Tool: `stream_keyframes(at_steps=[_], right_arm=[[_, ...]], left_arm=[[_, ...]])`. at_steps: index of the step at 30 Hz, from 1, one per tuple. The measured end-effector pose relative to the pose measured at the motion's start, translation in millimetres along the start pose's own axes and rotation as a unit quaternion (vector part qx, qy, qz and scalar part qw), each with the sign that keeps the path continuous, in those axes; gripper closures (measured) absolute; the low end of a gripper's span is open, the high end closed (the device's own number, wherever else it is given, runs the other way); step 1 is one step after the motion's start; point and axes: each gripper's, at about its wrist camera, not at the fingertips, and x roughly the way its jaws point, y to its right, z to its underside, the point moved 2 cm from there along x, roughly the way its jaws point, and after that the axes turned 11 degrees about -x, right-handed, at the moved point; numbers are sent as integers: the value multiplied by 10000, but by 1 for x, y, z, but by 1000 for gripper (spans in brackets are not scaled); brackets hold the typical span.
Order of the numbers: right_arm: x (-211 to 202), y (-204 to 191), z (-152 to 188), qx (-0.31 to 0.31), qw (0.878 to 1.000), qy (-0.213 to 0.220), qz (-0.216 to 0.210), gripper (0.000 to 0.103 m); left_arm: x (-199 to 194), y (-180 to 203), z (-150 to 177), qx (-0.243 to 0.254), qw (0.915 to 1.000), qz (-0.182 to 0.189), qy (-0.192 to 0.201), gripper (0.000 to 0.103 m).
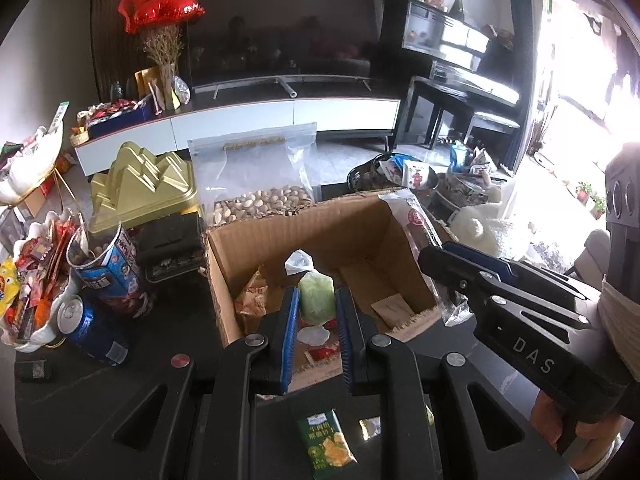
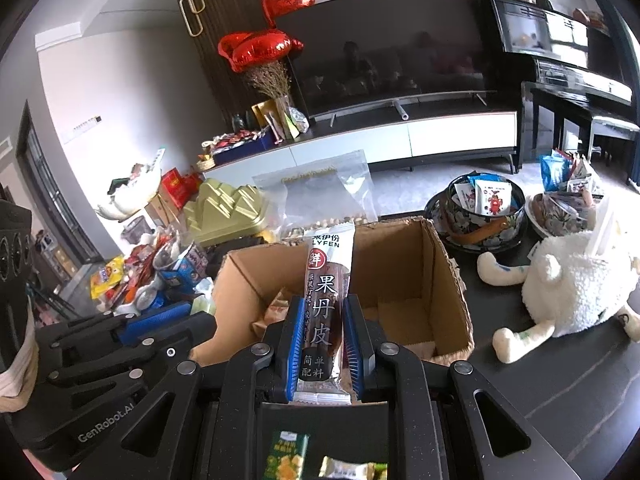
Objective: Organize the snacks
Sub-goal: 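Lift both held snacks and carry them over the open cardboard box, then open both grippers to drop the snacks into the box, then move both grippers back down to the remaining snacks on the table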
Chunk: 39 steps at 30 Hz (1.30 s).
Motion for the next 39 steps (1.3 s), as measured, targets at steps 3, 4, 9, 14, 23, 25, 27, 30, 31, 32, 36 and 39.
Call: stream_keyframes(at_steps=[3,4,9,14,23,25,27,30,31,32,36,39], right_arm=[[9,5,0,115,9999,-33,10,81],[11,6,1,143,9999,-54,27,80],[4,6,4,70,9996,52,251,73],[-15,1,11,30,9996,143,243,69],[-42,-6,27,48,9996,133,255,69],[-46,-9,32,45,9997,92,238,69],[-48,-11,37,32,9998,49,204,69],[-53,-15,46,18,9999,-2,163,69],[-54,-16,49,23,9999,-23,166,69],[-55,-16,53,46,9998,-54,161,69],[-58,-13,64,153,9997,-142,162,69],[-58,-11,72,240,9993,-235,160,69]], left_arm=[[5,-3,-4,-22,9999,-100,75,77],[6,-4,-5,-38,9999,-108,90,73],[-1,-7,2,-84,9998,-117,144,68],[-12,-3,14,-73,9998,-40,153,63],[-39,0,38,-79,9997,-54,227,58],[-44,-1,43,-108,9997,-47,221,58],[-49,0,48,-122,9997,-45,227,57],[-53,0,54,-132,9997,-48,199,56],[-54,0,57,-126,9997,-59,181,56],[-56,1,60,-126,9997,-77,175,56],[-58,2,69,-111,9998,-105,128,52],[-56,2,78,-102,9998,-140,71,52]])
